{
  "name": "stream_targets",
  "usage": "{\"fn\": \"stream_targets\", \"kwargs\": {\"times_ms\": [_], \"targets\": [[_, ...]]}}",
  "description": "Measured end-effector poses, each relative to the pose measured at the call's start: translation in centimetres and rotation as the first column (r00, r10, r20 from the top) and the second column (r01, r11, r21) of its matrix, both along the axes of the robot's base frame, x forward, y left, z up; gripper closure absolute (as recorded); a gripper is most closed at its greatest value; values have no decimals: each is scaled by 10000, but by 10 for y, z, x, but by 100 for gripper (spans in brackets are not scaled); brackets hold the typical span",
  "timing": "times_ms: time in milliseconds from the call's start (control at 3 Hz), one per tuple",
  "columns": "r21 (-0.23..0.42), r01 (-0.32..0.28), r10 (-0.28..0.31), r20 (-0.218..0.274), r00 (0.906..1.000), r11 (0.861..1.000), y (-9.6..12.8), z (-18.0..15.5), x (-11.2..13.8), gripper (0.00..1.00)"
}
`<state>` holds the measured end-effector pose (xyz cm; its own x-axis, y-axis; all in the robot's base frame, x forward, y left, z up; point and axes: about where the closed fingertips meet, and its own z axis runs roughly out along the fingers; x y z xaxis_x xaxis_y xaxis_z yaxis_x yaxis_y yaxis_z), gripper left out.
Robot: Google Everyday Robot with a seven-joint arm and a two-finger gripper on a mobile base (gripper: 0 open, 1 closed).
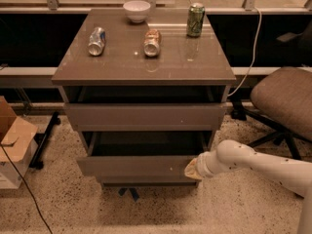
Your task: Close middle drawer
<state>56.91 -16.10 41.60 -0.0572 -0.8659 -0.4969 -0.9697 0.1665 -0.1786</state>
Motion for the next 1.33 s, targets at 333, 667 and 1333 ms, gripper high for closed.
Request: {"fn": "stream_targets", "kwargs": {"times_ms": [333,667,1333], "targets": [[140,28,-35,501,9987,9999,-3,9,26,100],[143,28,-35,504,9987,9999,-3,9,27,100],[410,-162,116,1105,9938,9990,12,2,48,100]]}}
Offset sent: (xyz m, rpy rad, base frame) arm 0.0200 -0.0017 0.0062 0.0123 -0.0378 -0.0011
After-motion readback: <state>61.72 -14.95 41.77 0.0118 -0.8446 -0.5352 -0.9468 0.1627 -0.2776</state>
